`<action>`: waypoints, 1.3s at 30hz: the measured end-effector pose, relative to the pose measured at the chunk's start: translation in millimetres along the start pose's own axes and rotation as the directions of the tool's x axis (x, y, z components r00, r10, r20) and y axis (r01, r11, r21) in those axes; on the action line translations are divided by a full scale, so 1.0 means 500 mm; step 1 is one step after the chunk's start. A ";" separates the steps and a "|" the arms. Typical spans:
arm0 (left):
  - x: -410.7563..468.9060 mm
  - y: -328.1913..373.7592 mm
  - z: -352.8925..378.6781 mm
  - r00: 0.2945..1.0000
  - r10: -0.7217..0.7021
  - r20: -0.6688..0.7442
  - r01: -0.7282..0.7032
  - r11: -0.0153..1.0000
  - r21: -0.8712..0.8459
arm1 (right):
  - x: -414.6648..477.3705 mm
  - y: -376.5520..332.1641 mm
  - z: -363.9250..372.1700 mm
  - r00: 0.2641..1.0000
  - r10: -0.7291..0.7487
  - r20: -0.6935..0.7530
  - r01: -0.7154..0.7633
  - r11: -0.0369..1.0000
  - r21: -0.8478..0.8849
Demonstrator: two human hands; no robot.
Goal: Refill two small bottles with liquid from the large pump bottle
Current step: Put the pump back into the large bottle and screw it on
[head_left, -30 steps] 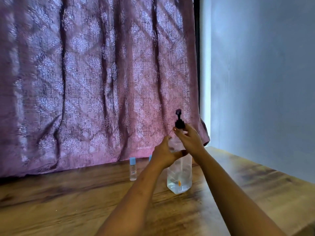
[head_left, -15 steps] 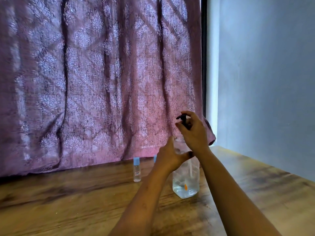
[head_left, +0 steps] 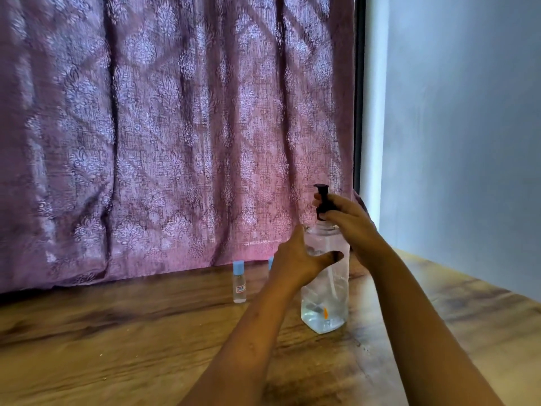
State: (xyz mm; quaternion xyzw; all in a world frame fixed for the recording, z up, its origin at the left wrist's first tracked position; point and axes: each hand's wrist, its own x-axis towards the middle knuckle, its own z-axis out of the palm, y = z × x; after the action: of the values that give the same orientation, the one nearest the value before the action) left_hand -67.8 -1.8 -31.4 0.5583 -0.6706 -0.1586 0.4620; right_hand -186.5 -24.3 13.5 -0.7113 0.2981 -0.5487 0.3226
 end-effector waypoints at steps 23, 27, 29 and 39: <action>-0.006 0.008 0.010 1.000 0.012 -0.005 -0.012 0.999 0.043 | 0.005 0.051 0.007 0.933 -0.135 -0.333 0.056 0.970 -0.235; -0.008 0.008 0.005 1.000 -0.004 -0.004 0.005 0.999 0.036 | -0.002 0.049 0.014 0.979 -0.145 -0.140 0.129 0.984 -0.120; -0.012 0.010 -0.001 1.000 0.000 0.002 -0.001 1.000 0.031 | -0.006 0.043 0.011 0.990 -0.120 -0.078 0.123 0.992 0.029; -0.010 0.011 0.004 1.000 0.004 0.021 -0.005 0.999 0.034 | 0.002 0.056 0.020 0.928 -0.161 -0.335 0.098 0.975 -0.199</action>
State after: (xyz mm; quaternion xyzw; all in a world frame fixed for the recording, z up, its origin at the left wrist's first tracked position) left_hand -73.0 4.0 -30.8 0.5631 -0.6791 -0.1519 0.4457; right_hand -178.5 -40.7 -9.8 -0.6468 0.3510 -0.6573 0.1624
